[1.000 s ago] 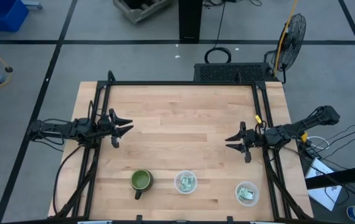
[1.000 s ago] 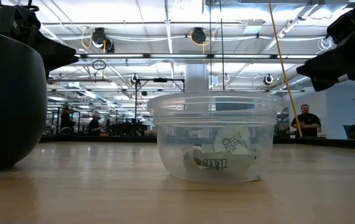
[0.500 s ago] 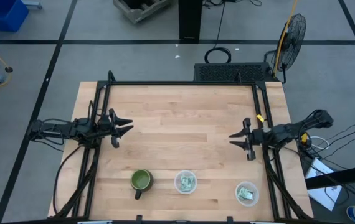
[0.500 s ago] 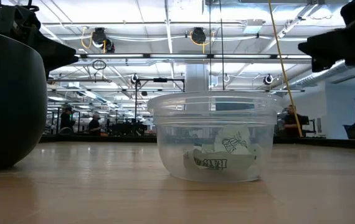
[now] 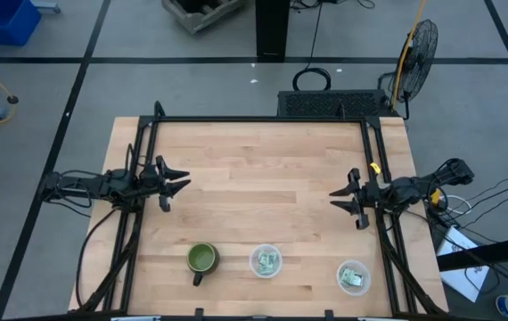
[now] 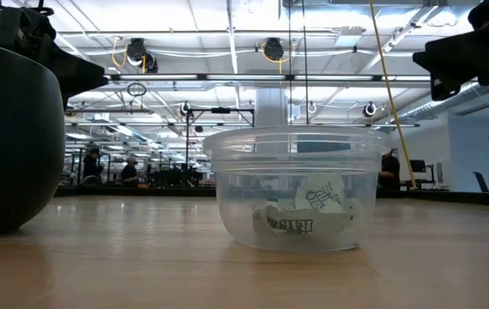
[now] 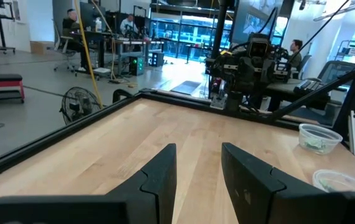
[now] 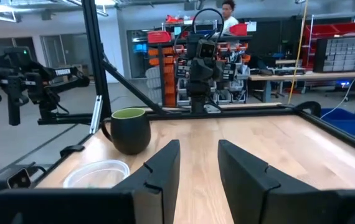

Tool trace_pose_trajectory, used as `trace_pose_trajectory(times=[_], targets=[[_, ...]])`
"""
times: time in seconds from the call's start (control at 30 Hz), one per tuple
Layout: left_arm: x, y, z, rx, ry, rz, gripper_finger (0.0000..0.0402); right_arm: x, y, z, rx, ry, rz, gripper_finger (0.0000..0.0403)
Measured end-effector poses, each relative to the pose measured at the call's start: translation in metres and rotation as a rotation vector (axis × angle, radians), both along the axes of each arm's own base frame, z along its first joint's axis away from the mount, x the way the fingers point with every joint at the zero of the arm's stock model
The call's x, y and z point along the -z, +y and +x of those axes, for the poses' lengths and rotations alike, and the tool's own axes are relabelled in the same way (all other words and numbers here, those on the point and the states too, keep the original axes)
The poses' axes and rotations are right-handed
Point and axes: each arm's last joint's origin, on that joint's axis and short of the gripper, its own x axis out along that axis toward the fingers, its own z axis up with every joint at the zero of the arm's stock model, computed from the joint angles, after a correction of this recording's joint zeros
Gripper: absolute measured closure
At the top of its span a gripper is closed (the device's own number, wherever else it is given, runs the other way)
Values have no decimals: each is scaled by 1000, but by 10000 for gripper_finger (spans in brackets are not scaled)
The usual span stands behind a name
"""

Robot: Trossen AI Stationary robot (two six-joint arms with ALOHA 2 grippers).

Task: Pick and place Stevia / Truvia into bins
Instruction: Return to Home Position

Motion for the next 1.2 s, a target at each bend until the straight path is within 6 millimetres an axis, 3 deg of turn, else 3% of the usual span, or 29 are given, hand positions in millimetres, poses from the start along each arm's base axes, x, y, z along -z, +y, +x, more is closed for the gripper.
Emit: trace_pose_trajectory(times=[0.2,1.2], targets=[[0,0,0,0,2,0,270,0,0,0,5,-4,-74,298],[0,0,0,1,2,0,270,-2,0,0,9,-27,-74,298]])
